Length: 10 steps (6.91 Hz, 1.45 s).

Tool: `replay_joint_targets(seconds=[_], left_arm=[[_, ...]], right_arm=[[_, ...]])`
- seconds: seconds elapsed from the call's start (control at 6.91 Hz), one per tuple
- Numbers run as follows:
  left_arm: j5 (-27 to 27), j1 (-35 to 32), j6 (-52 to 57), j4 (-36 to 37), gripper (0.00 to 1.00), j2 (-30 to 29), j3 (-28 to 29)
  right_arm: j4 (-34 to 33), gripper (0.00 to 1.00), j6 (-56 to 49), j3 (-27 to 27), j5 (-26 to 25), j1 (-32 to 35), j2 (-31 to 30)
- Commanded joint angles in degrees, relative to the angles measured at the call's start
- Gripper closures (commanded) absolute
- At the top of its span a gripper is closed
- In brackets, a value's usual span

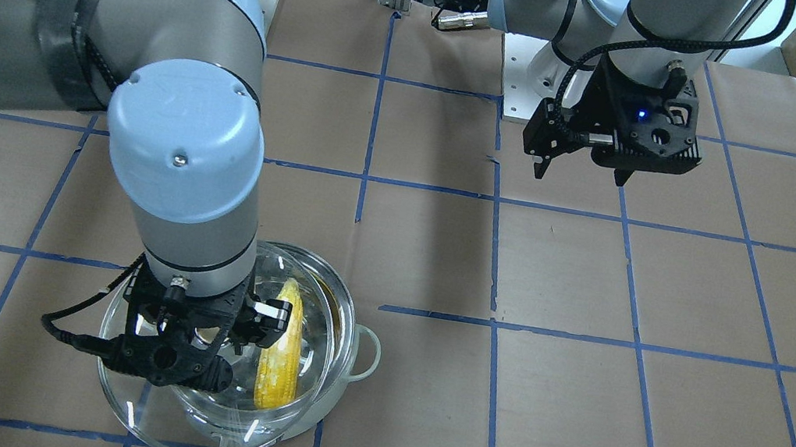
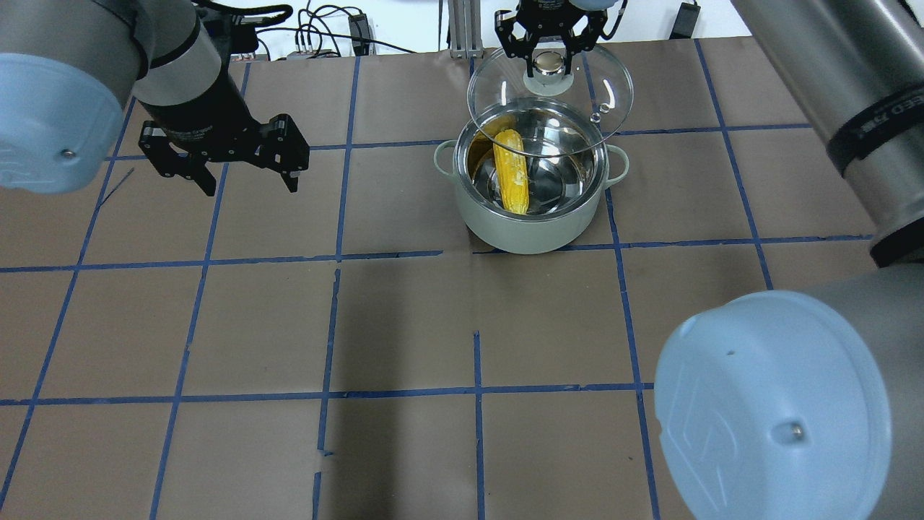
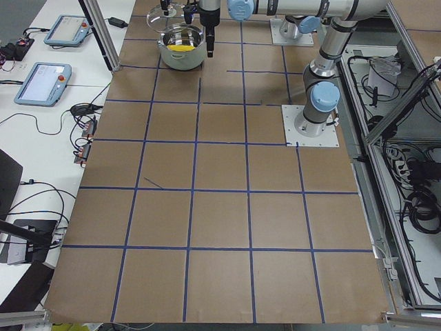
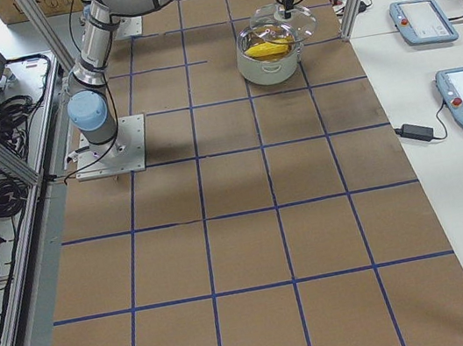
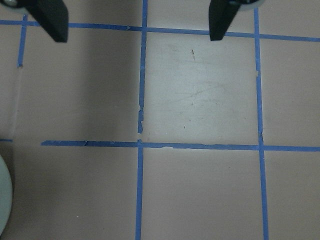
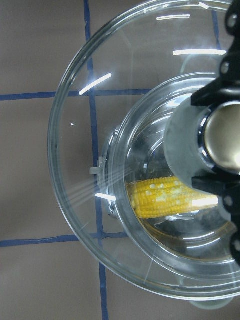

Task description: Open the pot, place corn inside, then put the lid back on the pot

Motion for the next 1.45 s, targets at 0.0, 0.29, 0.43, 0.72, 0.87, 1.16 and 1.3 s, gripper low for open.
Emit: replay_joint_targets(seconds=[0.0,0.29,0.43,0.72,0.87,1.16,1.3], left_arm=[[0.3,0.1,0.2,-7.5,0.00,-5.0,9.3],[0.1,-0.2,0.7,-7.6,0.00,-4.2,8.2],[0.1,-0.3,0.6,-7.1,0.00,-3.0,5.8],[0.0,0.5,4.2,-7.1,0.00,0.0,3.0],[0.0,0.4,3.4,-6.7,0.00,0.2,1.9],[0.2,0.8,3.6,-5.7,0.00,0.1,2.8],[-0.4,1.9,5.5,-5.6,0.01,0.2,2.8]], right_arm=[[-5.5,0.93,0.3,4.0,0.0,0.8,0.4],[-6.0,0.93,0.0,5.1,2.6,0.8,0.6],[-6.0,0.93,0.0,5.1,2.5,0.8,0.7],[-6.0,0.93,-0.1,5.9,2.5,0.7,0.7],[-6.0,0.93,-0.1,6.2,2.6,0.7,0.5],[-6.0,0.93,-0.1,6.4,2.6,0.7,0.4],[-5.9,0.93,0.0,6.4,2.6,0.8,0.4]])
